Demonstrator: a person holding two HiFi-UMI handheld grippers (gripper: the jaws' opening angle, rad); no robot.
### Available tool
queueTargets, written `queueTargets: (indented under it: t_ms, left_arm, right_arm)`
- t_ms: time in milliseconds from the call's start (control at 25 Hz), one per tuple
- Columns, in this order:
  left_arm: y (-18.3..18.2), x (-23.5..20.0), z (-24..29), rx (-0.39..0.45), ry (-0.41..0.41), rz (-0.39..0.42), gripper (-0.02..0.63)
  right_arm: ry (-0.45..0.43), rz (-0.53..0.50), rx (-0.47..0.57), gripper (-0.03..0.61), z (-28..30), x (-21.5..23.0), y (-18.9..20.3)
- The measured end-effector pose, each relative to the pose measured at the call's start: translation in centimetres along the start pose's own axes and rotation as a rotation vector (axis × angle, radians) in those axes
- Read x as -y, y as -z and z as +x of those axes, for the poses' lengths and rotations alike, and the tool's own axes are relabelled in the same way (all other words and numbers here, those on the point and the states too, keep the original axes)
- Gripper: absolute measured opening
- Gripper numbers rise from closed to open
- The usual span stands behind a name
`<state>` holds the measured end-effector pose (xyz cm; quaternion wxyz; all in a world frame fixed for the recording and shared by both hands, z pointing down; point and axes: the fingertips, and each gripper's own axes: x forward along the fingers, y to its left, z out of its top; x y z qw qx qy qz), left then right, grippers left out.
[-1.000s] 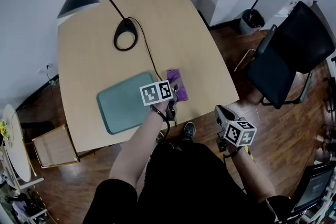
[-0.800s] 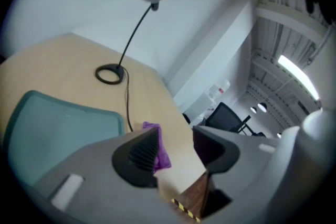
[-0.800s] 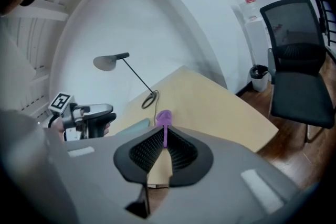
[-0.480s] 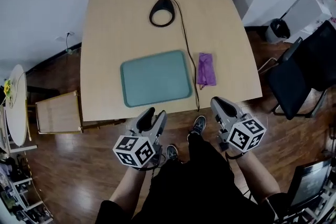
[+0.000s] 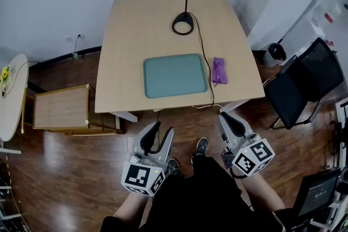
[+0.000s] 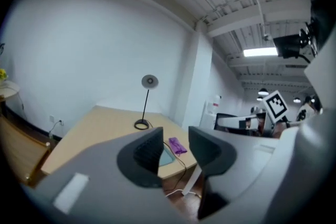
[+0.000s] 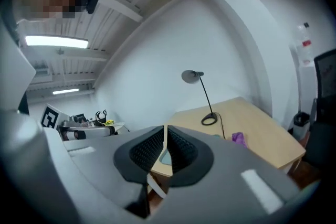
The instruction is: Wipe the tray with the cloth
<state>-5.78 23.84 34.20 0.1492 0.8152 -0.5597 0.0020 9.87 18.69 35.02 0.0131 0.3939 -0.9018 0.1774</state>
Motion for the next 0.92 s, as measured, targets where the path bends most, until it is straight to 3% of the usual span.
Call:
queueTargets:
  t_ms: [160,360,920]
  left_arm:
    - [-1.1,1.2,-2.5,0.048,-0.025,0.128,0.160]
    - [-1.3,2.5,-3.9,0.073,-0.058,0.152,0.150]
    - [-0.7,7.7,-2.7,0.045,-0.035,0.181,0.135]
  right_arm:
    - [0.012,-0.154,0.071,0.017,-1.5,-2.4,-1.8]
    - [-0.012,-0.285,0.122,0.009,-2.9,-4.1,-2.9]
    - [-0.035,-0.281,0.186,0.009,-6.7,-2.0,-3.9]
